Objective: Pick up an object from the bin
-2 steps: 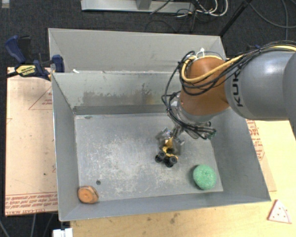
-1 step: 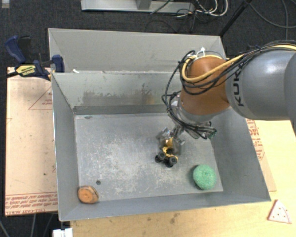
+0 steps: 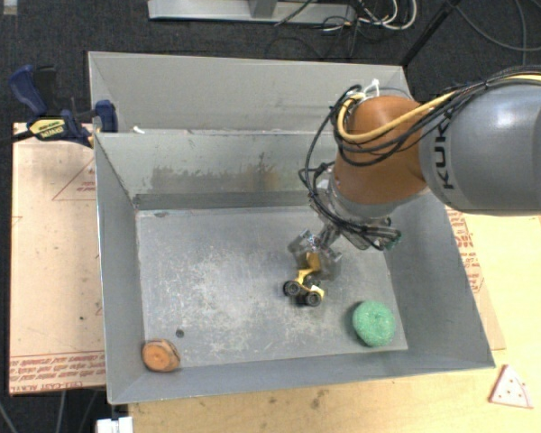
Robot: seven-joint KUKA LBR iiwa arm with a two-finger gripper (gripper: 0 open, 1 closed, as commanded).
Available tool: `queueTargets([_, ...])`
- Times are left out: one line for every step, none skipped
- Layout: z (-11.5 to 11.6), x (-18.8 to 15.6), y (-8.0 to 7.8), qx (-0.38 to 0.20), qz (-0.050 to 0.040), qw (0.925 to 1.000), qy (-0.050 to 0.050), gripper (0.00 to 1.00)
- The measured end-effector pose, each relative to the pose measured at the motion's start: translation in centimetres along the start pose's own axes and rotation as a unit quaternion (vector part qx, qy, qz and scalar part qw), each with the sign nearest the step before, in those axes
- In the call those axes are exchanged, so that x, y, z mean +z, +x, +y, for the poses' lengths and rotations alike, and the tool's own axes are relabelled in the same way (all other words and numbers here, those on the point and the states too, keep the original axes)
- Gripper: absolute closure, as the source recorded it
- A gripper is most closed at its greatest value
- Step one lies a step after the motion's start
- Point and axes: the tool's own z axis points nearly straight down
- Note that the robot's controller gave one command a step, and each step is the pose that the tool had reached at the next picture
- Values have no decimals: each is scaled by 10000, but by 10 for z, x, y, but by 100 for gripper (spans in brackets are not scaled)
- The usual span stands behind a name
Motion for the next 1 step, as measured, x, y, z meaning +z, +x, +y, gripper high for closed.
queueTargets([0, -24, 0, 2, -6, 10000, 7, 100])
